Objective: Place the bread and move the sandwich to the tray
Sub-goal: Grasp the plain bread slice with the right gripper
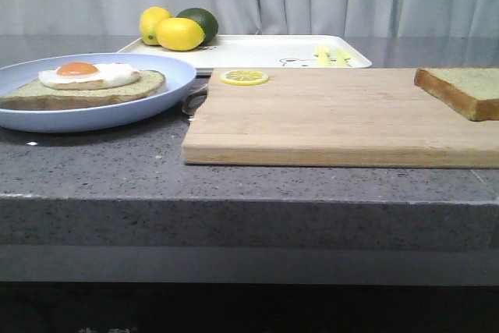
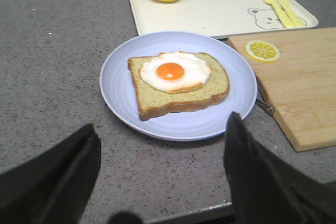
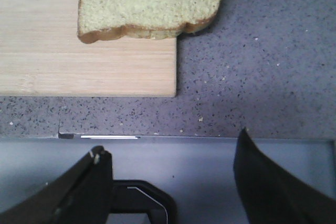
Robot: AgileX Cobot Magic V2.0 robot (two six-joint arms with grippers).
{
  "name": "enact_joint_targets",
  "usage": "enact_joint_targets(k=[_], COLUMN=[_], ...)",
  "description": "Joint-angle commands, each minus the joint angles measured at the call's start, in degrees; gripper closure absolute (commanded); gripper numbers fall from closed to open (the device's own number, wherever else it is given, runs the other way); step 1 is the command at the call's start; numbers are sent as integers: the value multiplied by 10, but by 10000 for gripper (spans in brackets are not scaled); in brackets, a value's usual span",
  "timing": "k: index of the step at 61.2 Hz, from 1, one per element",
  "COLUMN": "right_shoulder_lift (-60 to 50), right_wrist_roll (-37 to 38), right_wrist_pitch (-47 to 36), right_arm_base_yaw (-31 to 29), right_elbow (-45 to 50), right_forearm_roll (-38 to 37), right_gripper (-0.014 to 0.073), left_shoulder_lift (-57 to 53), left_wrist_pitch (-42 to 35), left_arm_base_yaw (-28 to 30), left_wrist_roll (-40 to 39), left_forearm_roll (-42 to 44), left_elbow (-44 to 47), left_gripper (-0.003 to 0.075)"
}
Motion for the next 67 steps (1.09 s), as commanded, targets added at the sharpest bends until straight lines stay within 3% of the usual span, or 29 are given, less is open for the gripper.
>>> enact_joint_targets(k=[1,13,21,37,45,67], right_shoulder_lift=[37,121,161,266,317,463], right_wrist_roll=[-18,-41,-79,-237,-314,-466], right_wrist_pitch=[0,44,45,54,61,64], right_arm_base_yaw=[-3,-25,-90,-295,-355,-369], right_elbow=[-43,-105,-135,-140,-140,-140], right_forearm_roll=[1,5,50,292,391,545], right_gripper=[85,85,85,85,85,85], left_shoulder_lift=[12,17,19,19,19,19], left_wrist_pitch=[-45,-56,-60,-61,-62,-63], left_arm_base_yaw=[-20,-38,-39,-39,-39,-39], left_wrist_roll=[3,3,3,3,3,3], left_forearm_roll=[-5,-5,-2,8,8,8], left_elbow=[-21,-21,-21,-21,-21,-21], left_gripper=[225,225,225,225,225,225])
